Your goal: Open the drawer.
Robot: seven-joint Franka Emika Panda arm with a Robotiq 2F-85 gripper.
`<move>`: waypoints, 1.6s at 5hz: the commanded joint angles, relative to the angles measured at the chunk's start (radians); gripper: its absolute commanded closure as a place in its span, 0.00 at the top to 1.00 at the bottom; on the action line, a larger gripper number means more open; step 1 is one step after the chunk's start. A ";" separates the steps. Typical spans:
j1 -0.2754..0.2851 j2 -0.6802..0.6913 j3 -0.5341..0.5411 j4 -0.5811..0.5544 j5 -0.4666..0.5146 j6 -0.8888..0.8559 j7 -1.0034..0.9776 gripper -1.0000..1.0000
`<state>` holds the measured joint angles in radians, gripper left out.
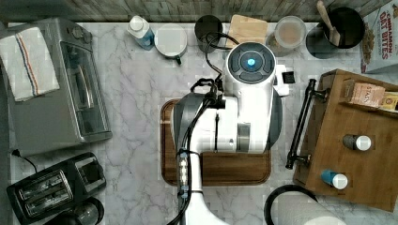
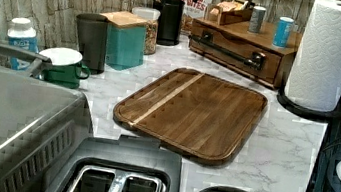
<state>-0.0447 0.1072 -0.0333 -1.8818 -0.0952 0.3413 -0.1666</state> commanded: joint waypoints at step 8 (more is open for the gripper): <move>-0.178 0.067 -0.098 -0.057 -0.129 0.213 -0.562 1.00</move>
<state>-0.2681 0.1912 -0.1671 -1.9365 -0.2020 0.5693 -0.6489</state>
